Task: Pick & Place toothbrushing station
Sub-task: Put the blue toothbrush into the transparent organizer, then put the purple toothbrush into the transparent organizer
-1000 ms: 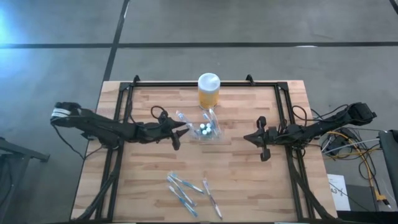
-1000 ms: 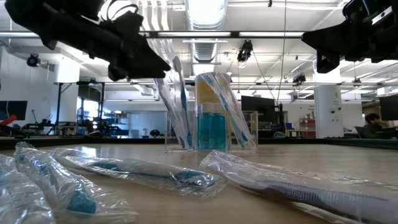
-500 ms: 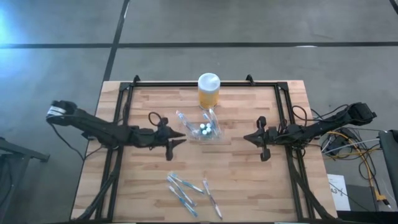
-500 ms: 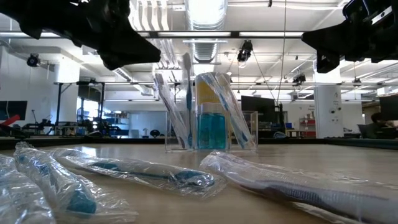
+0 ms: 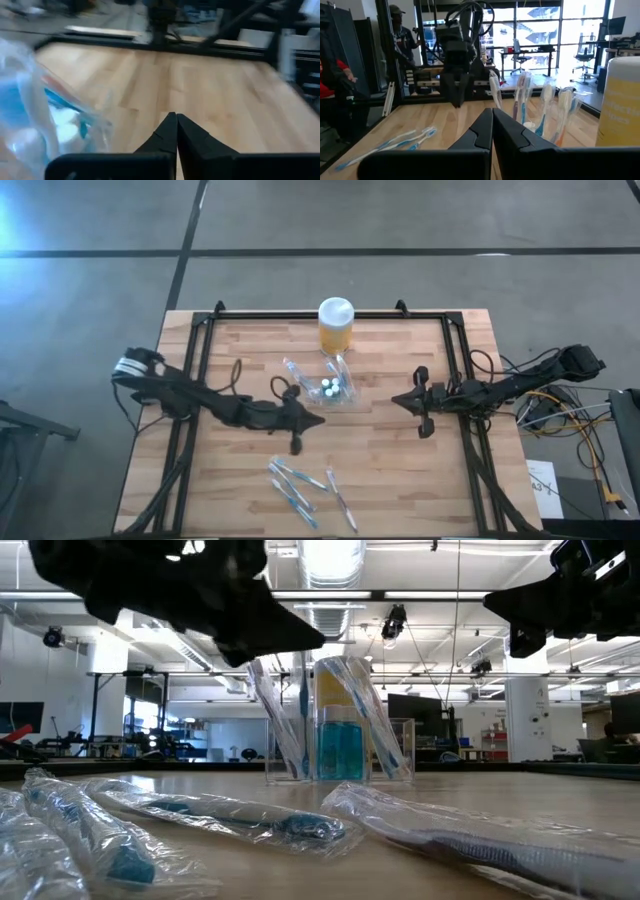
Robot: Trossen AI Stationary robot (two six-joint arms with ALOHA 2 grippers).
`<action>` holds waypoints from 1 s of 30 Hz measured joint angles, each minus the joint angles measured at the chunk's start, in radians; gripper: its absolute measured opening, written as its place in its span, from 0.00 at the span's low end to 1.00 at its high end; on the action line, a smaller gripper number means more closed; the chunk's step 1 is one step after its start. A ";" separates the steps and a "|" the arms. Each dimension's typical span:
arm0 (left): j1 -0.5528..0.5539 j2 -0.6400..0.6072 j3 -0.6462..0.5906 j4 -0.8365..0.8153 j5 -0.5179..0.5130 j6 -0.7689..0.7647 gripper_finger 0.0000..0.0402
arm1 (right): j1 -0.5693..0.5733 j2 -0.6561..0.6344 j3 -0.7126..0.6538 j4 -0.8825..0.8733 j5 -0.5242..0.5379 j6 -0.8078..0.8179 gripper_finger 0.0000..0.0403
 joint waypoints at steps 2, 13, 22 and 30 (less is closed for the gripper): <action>0.001 0.035 0.037 0.001 -0.105 0.018 0.01 | 0.000 0.000 0.000 0.000 0.000 0.000 0.02; 0.073 -0.044 -0.008 -0.056 -0.483 -0.097 0.00 | 0.000 0.000 0.000 -0.012 0.000 -0.003 0.02; 0.095 -0.133 -0.026 -0.198 -0.476 -0.181 0.00 | 0.000 0.000 0.000 -0.009 0.000 -0.002 0.02; 0.099 -0.228 -0.027 -0.298 -0.474 -0.210 0.01 | 0.000 0.000 0.000 -0.007 0.000 0.000 0.02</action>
